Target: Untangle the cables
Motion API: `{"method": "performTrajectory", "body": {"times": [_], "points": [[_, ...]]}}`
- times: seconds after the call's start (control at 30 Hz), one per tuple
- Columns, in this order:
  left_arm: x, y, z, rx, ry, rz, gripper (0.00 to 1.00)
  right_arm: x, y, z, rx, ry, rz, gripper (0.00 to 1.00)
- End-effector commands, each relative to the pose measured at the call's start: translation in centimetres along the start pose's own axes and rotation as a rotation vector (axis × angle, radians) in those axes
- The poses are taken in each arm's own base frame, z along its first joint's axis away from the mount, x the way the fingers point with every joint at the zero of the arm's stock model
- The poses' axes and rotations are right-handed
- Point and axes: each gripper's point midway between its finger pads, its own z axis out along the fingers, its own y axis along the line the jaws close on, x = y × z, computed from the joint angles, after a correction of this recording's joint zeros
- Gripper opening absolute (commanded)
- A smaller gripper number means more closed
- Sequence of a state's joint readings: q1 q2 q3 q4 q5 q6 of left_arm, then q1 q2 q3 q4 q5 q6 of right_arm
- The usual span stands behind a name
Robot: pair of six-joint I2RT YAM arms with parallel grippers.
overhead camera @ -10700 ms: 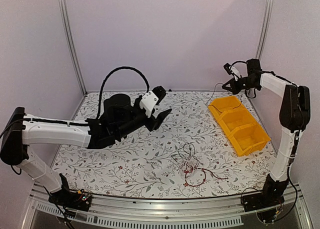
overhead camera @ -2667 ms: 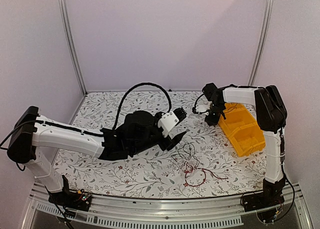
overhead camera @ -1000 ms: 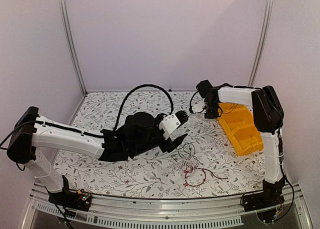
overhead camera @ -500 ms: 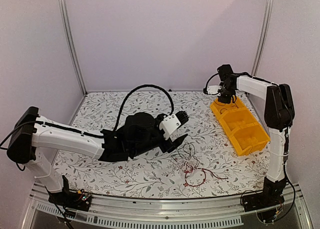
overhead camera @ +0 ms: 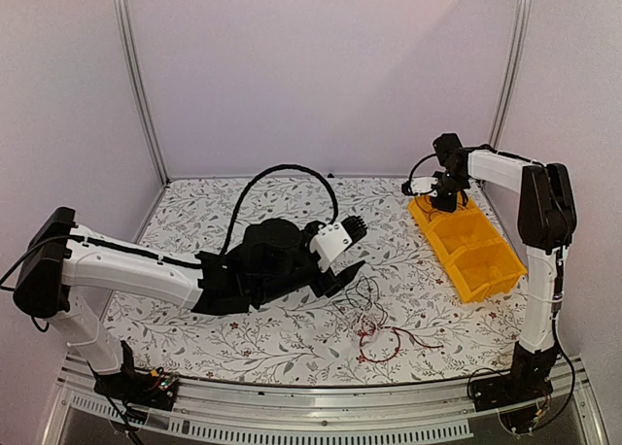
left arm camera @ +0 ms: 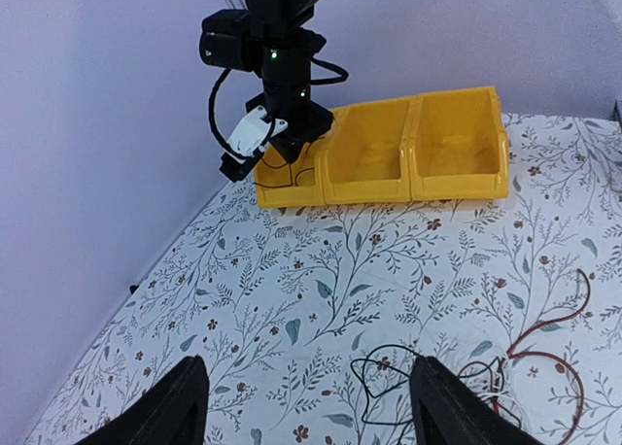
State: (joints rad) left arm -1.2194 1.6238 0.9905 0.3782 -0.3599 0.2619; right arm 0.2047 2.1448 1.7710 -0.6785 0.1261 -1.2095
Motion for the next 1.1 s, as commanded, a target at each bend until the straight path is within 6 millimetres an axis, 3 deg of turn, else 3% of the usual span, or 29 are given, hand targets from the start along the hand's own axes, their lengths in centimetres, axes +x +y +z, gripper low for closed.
{"method": "performTrajectory", "body": {"times": [0.0, 0.1, 0.23, 0.33, 0.47, 0.7, 0.9, 0.97, 1.07], "points": [[-0.6, -0.8, 0.2, 0.013, -0.010, 0.014, 0.73, -0.3, 1.3, -0.6, -0.056, -0.037, -0.032, 0.00], [-0.5, -0.8, 0.2, 0.012, -0.007, 0.016, 0.73, -0.3, 1.2, -0.3, -0.063, -0.045, -0.044, 0.02], [-0.5, -0.8, 0.2, 0.011, -0.007, 0.018, 0.73, 0.0, 0.6, 0.4, -0.053, -0.028, -0.035, 0.21], [-0.6, -0.8, 0.1, 0.010, -0.010, 0.018, 0.73, 0.2, 0.6, 0.1, -0.057, -0.021, -0.033, 0.30], [-0.7, -0.9, 0.1, 0.013, -0.012, 0.018, 0.73, 0.9, 0.5, -1.2, -0.056, 0.007, -0.031, 0.32], [-0.7, -1.1, 0.1, 0.017, -0.013, 0.019, 0.73, 2.3, -0.1, -5.6, -0.021, 0.036, -0.016, 0.33], [-0.4, -0.8, 0.4, 0.010, -0.004, -0.006, 0.73, 4.1, -2.6, -8.6, 0.079, 0.080, 0.074, 0.34], [0.1, -0.6, 0.8, 0.010, 0.009, -0.027, 0.73, 3.3, -3.8, -10.1, 0.121, 0.026, 0.141, 0.34], [0.9, 0.3, 1.7, -0.001, 0.048, -0.078, 0.74, 0.1, -4.0, -13.5, 0.113, -0.194, 0.322, 0.34]]}}
